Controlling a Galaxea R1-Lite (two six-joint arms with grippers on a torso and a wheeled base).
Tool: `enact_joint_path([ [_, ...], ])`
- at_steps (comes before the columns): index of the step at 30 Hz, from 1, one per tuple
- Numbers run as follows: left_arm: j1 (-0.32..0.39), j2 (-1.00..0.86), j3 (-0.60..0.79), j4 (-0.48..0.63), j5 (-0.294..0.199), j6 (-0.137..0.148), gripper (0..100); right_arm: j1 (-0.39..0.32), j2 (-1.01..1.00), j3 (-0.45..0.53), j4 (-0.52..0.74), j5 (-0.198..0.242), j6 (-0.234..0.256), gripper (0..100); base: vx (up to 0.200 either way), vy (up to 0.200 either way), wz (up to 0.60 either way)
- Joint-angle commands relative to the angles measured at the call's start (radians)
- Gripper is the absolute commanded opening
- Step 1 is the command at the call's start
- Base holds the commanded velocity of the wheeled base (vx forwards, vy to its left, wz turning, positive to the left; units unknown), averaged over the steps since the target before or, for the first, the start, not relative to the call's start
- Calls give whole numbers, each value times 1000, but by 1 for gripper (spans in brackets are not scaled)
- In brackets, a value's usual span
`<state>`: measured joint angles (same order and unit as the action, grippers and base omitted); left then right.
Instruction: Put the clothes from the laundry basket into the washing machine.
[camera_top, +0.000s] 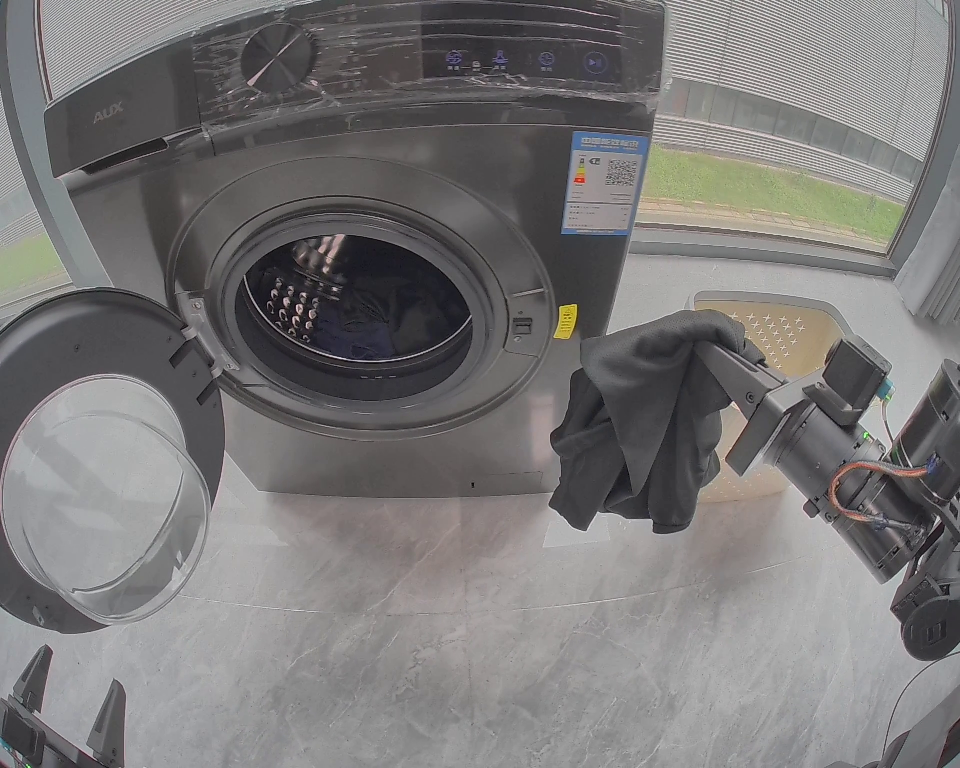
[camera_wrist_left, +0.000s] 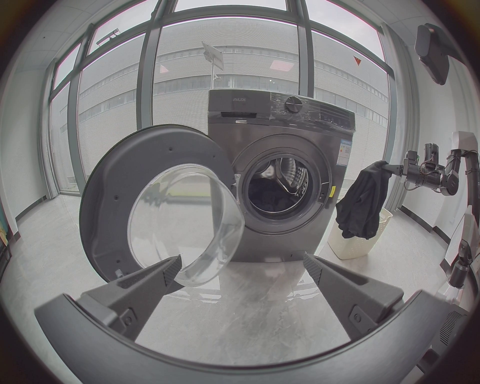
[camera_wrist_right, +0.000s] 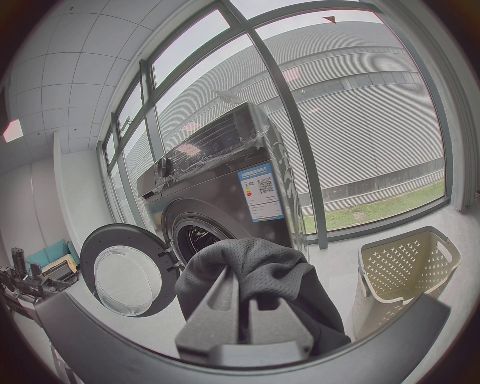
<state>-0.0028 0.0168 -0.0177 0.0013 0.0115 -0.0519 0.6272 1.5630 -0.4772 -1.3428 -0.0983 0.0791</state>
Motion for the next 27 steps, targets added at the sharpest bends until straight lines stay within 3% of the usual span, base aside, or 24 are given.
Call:
enact_joint_path([
  [1, 0, -15, 16, 0, 1, 0, 100, 0, 2, 2, -1, 0, 1, 0, 0, 200, 0],
  [5, 0, -15, 16, 0, 1, 0, 100, 0, 2, 2, -1, 0, 1, 0, 0, 200, 0],
  [27, 0, -15, 16, 0, 1, 0, 100, 0, 9, 5, -1, 0, 1, 0, 0, 0, 0],
])
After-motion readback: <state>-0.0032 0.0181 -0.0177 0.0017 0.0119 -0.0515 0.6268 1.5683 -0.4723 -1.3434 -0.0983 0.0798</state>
